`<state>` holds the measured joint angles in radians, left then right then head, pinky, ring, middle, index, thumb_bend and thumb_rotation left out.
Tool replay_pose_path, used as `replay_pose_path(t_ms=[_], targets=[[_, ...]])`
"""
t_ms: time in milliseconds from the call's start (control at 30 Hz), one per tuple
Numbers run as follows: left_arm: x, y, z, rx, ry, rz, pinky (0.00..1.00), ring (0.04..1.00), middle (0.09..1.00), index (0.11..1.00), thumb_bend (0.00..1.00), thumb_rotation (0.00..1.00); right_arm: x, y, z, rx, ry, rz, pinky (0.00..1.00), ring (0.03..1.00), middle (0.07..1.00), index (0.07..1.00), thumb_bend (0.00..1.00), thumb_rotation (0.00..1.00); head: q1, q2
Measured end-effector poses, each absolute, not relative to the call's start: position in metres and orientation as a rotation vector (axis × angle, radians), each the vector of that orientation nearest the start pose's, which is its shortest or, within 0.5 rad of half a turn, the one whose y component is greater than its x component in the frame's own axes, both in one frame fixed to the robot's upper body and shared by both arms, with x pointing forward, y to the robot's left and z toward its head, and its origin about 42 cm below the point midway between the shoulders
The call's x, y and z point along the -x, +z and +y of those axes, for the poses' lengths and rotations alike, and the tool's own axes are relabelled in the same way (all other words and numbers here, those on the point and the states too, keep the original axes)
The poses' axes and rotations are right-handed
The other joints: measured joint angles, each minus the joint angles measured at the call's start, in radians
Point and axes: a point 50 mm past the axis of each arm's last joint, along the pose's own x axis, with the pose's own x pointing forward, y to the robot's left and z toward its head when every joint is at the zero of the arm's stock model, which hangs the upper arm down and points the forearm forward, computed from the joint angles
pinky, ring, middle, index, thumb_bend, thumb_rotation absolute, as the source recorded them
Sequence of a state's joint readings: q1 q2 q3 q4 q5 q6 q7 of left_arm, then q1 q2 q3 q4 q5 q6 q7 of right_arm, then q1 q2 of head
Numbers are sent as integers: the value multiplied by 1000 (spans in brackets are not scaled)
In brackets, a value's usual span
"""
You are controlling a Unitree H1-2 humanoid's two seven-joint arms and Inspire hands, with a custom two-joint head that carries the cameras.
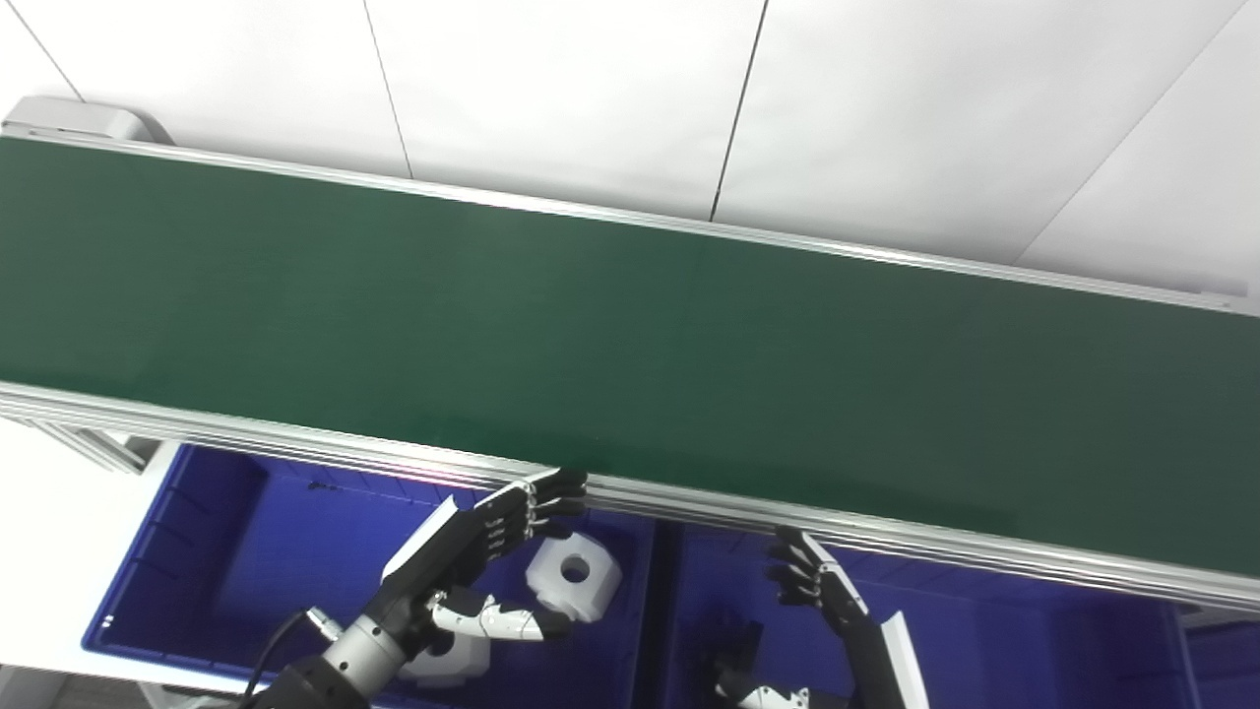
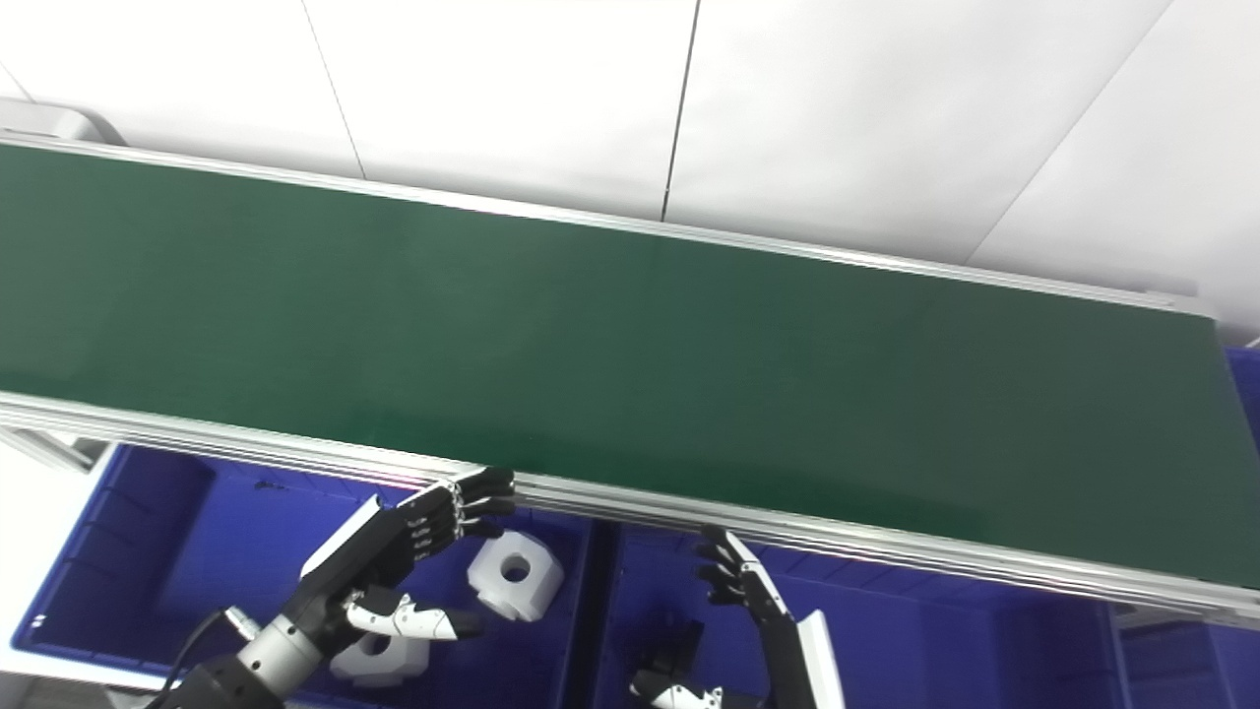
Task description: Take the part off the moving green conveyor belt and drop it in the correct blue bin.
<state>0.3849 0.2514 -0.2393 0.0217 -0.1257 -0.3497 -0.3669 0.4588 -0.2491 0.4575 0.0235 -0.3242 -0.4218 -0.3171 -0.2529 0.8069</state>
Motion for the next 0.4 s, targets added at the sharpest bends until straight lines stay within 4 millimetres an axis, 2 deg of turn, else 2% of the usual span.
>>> replay_pose_path(t_ms=[200,233,333,400], targets=[[-125,31,244,-39,-516,104,764,836,875,853,800,165,-87,23,-186,345,238,-11,653,752,815,872,796,371,-49,-18],[-125,30,245,-41,-514,105,767,834,874,851,801,163,-87,22,-184,348,237,-16,655,751,816,873,796,372,-89,-25],[-124,25,251,-34,-523,111,775,839,881,856,781,131,-89,18,-176,359,238,-18,669,751,814,876,792,358,-149,-29],[-125,26,257,-42,-531,101,754,838,877,856,785,149,-89,19,-170,352,237,-24,657,744,808,872,799,357,-190,-34]])
